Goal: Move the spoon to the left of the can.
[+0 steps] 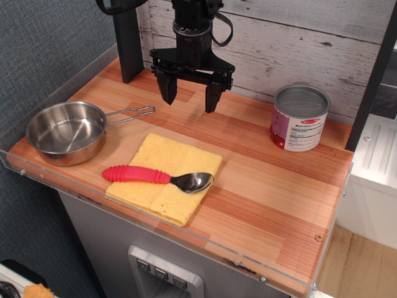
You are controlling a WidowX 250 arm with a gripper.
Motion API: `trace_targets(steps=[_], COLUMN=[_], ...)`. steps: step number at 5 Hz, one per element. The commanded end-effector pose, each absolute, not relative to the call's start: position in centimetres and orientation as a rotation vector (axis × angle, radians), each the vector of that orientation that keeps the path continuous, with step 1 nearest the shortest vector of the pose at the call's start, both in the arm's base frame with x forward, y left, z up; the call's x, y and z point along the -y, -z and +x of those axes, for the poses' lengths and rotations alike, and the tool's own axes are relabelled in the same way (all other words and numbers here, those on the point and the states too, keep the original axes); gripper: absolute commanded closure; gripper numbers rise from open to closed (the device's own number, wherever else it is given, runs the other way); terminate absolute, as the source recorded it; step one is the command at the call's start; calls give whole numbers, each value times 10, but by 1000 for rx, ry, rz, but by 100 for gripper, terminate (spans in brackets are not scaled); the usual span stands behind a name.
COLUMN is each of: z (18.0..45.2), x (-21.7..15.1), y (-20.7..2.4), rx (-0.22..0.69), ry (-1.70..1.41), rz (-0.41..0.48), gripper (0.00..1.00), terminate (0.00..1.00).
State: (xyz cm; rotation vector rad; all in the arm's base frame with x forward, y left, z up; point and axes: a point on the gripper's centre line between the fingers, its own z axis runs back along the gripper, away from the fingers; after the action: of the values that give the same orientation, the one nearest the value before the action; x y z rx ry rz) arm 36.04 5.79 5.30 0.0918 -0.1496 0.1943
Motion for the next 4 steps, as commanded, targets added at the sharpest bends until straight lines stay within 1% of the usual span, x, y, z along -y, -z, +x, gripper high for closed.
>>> trace_targets(steps=[1,2,3,4], z=[360,347,330,310], x=[-58,-61,-64,-71], y=[-53,-62,-70,-78], rx=[150,182,190,185], ry=[-194,-79,139,388], rz=[92,75,78,50], gripper=[0,0,0,0], terminate=[0,0,0,0])
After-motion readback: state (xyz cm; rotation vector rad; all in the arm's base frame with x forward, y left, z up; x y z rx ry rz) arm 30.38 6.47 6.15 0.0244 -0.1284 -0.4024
